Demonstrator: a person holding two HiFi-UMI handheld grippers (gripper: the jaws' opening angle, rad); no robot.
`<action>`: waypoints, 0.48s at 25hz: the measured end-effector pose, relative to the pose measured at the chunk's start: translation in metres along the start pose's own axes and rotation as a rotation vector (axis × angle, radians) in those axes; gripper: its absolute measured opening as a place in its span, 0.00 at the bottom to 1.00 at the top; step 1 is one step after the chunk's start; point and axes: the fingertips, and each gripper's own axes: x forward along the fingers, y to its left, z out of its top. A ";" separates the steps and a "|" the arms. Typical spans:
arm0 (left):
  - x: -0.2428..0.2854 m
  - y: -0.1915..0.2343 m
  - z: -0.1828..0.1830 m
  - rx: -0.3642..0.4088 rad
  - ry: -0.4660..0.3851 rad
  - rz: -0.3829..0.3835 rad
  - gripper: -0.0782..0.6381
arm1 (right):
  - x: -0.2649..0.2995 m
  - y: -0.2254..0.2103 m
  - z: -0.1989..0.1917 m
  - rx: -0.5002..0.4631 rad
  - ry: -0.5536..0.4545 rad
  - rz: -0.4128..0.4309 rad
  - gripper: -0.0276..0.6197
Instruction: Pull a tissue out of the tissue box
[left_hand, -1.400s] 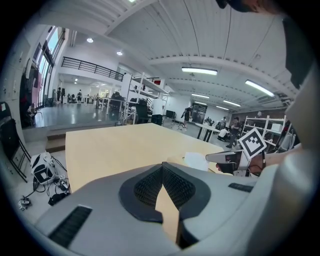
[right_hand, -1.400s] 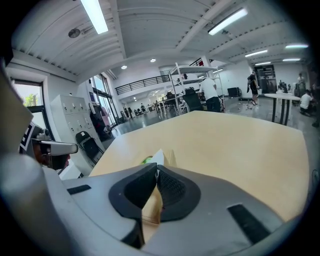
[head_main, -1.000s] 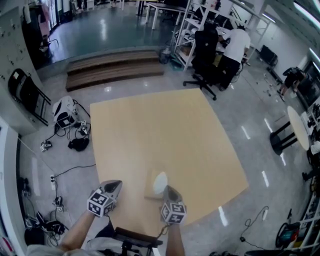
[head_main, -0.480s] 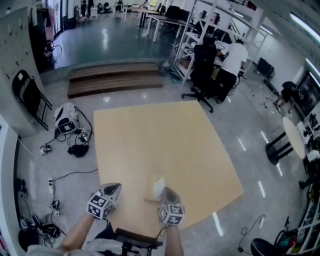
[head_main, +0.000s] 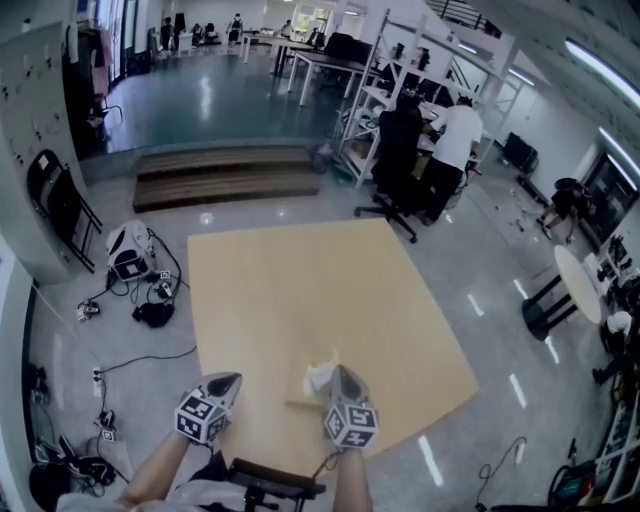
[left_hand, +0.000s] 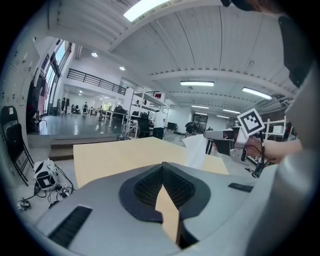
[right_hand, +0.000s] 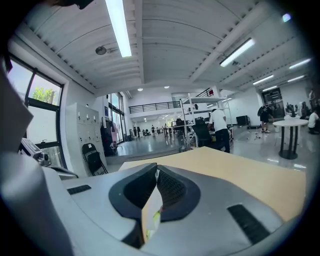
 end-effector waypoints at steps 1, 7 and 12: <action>-0.001 -0.002 0.004 0.003 -0.007 0.000 0.12 | -0.001 0.000 0.008 -0.004 -0.016 -0.001 0.05; -0.010 -0.009 0.011 0.022 -0.036 -0.005 0.12 | -0.015 0.004 0.026 -0.022 -0.066 -0.005 0.05; -0.019 -0.010 0.021 0.041 -0.065 0.000 0.12 | -0.033 0.009 0.025 -0.024 -0.080 -0.012 0.05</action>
